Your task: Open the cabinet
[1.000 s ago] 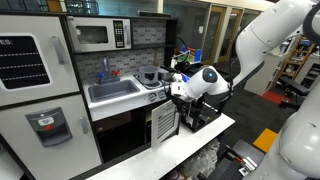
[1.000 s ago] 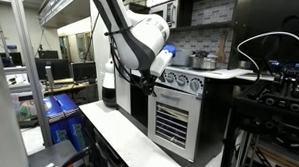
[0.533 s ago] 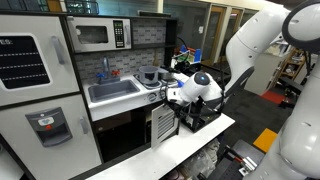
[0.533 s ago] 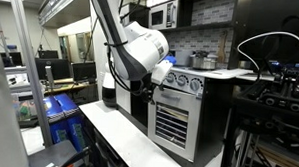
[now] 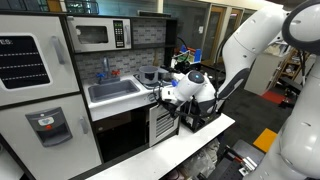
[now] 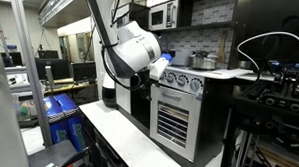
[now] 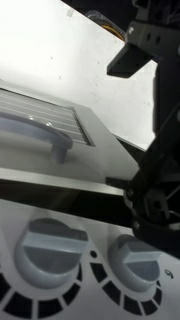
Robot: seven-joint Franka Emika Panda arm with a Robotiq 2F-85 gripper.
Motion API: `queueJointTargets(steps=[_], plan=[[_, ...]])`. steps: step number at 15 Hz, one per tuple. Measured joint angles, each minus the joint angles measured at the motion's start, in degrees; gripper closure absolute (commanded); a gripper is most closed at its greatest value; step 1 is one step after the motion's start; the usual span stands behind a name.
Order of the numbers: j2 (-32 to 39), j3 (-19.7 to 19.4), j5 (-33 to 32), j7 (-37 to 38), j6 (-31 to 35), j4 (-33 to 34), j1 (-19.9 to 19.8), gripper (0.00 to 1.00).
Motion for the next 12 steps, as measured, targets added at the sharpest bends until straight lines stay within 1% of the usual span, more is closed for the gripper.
queueJointTargets(steps=[6,12], plan=[[-0.8,4.6,10.4,-9.2,-1.6,0.1,0.1,0.00],[-1.7,6.5,21.1,-18.5,-6.3,1.9,0.1,0.00]])
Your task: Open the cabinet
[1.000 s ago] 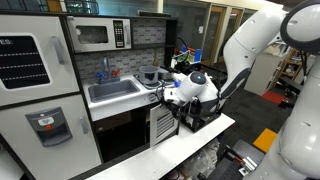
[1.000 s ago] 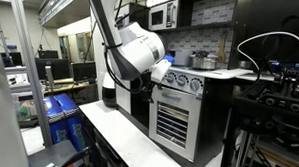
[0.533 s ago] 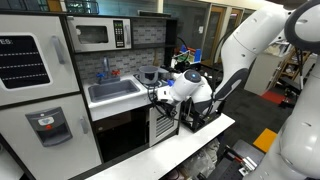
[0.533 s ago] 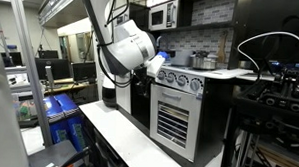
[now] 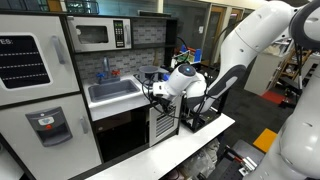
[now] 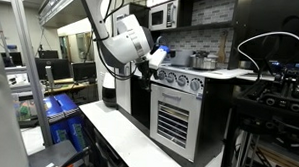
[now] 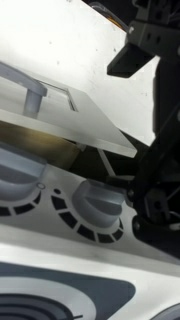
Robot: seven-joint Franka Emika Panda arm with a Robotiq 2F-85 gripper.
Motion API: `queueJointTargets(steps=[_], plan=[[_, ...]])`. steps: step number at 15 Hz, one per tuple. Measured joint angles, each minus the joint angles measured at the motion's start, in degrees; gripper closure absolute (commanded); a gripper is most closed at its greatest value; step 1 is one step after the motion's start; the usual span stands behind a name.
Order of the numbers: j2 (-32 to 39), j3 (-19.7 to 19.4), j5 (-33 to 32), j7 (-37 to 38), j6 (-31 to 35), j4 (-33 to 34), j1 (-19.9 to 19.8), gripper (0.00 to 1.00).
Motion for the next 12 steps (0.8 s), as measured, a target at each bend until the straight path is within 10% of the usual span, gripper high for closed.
queueJointTargets(steps=[12], plan=[[-0.4,4.4,22.4,-19.7,-12.0,2.8,0.1,0.00]])
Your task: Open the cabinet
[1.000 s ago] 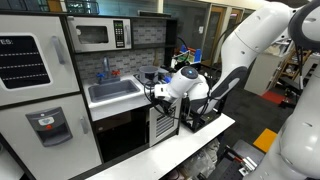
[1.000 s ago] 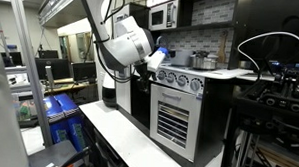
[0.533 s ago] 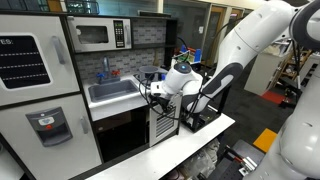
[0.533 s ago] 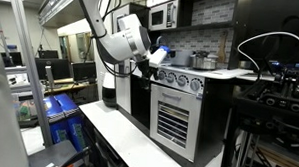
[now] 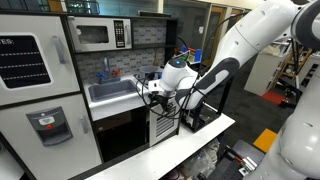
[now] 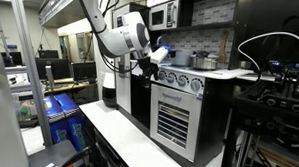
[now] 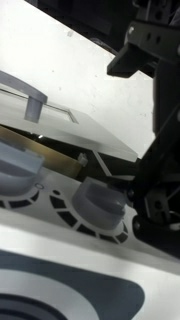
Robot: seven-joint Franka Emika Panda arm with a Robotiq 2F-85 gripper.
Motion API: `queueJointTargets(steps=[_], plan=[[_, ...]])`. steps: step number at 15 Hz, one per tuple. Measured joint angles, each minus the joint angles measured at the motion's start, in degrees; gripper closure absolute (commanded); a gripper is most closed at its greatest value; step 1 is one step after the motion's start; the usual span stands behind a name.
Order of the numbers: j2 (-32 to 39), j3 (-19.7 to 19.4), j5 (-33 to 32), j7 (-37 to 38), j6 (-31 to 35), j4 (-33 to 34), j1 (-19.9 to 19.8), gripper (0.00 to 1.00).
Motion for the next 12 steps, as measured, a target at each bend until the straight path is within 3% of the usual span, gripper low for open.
queueJointTargets(steps=[12], plan=[[0.2,-0.2,1.1,-1.1,-1.1,0.3,0.2,0.00]])
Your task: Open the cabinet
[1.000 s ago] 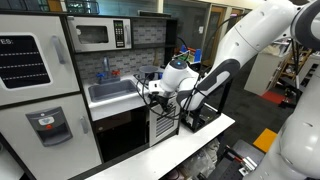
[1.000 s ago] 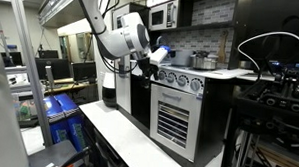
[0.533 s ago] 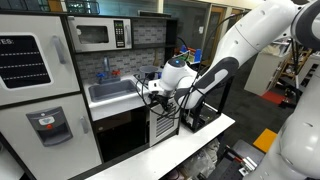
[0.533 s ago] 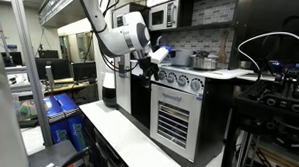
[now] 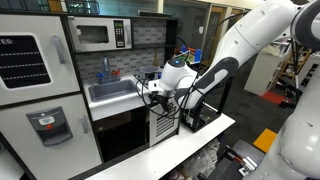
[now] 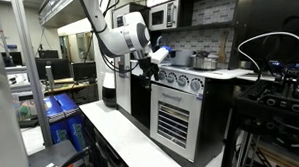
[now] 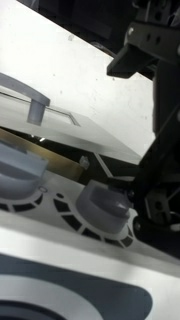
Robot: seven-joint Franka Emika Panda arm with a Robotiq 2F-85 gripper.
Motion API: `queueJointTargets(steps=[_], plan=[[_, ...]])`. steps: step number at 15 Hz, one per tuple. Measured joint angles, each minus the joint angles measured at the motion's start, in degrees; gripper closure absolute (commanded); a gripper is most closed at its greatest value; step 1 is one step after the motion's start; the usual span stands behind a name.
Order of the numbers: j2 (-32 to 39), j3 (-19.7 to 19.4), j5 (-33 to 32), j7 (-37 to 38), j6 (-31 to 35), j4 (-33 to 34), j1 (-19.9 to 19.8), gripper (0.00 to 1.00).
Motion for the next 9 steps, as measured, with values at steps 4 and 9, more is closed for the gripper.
queueJointTargets(steps=[4,9], plan=[[0.1,0.0,0.0,0.0,-0.2,-0.1,0.1,0.00],[0.1,0.0,2.4,0.0,-0.6,-0.2,0.3,0.00]])
